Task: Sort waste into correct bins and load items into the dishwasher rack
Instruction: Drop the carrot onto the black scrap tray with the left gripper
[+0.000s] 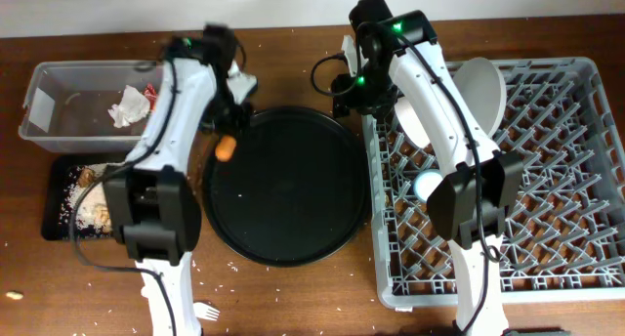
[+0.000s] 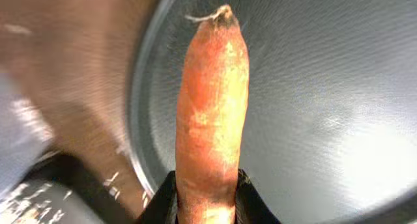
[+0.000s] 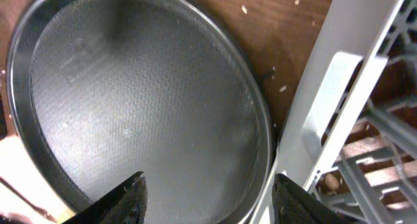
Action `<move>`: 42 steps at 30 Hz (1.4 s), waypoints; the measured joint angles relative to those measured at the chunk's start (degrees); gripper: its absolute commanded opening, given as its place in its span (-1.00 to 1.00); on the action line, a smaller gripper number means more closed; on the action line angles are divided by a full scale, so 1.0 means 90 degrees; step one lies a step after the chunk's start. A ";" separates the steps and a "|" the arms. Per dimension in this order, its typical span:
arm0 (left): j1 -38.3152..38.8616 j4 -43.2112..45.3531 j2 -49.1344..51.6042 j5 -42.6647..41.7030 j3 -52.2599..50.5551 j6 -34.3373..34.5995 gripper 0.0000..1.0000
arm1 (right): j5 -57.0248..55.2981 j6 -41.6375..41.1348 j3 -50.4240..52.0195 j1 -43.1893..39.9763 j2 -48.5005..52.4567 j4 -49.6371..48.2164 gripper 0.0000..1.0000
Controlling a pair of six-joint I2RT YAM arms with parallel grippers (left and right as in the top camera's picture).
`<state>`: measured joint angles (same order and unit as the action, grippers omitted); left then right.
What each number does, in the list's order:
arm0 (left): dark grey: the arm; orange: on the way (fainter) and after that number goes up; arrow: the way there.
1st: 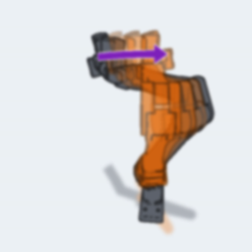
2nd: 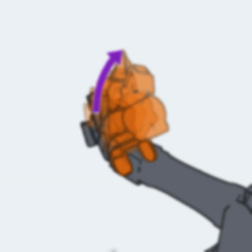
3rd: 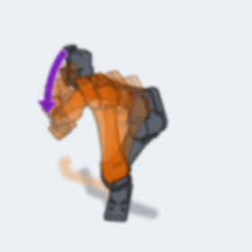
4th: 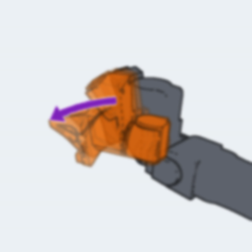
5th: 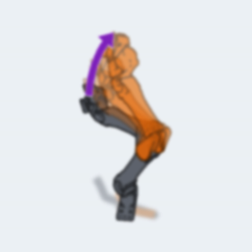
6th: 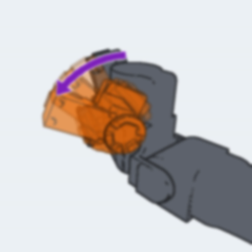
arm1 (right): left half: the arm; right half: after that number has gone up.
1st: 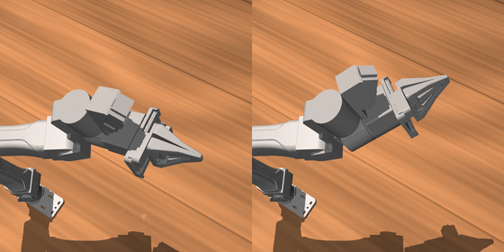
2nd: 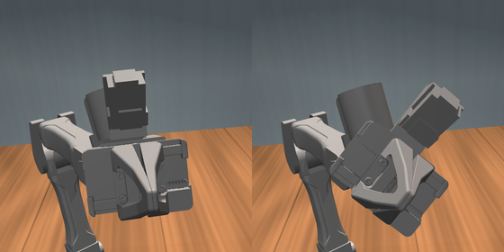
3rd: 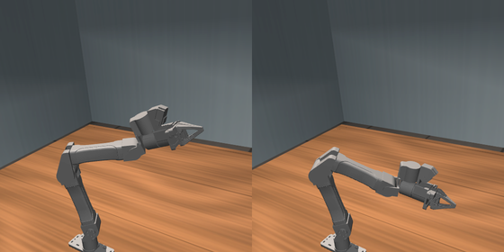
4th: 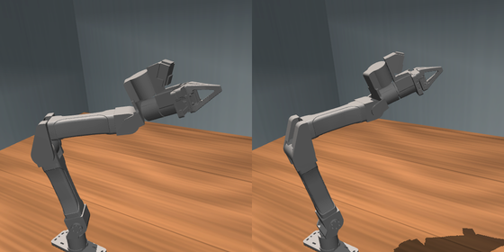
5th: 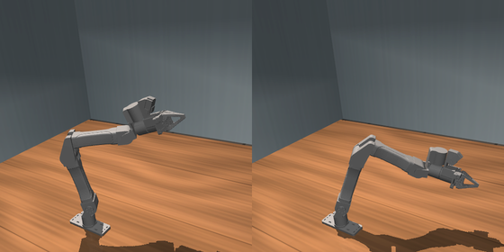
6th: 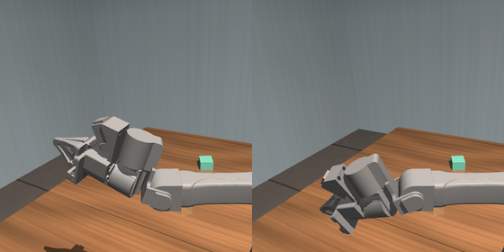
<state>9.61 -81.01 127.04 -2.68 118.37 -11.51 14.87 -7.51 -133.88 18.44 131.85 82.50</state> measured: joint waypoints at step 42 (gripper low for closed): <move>-0.2953 0.0534 -0.2606 0.0622 -0.1836 0.2868 0.72 | 0.0000 0.0282 0.0002 0.0172 0.0000 0.0024 0.33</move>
<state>-16.97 -76.20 103.59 2.92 101.84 14.31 14.87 -4.97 -133.86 19.99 131.85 82.72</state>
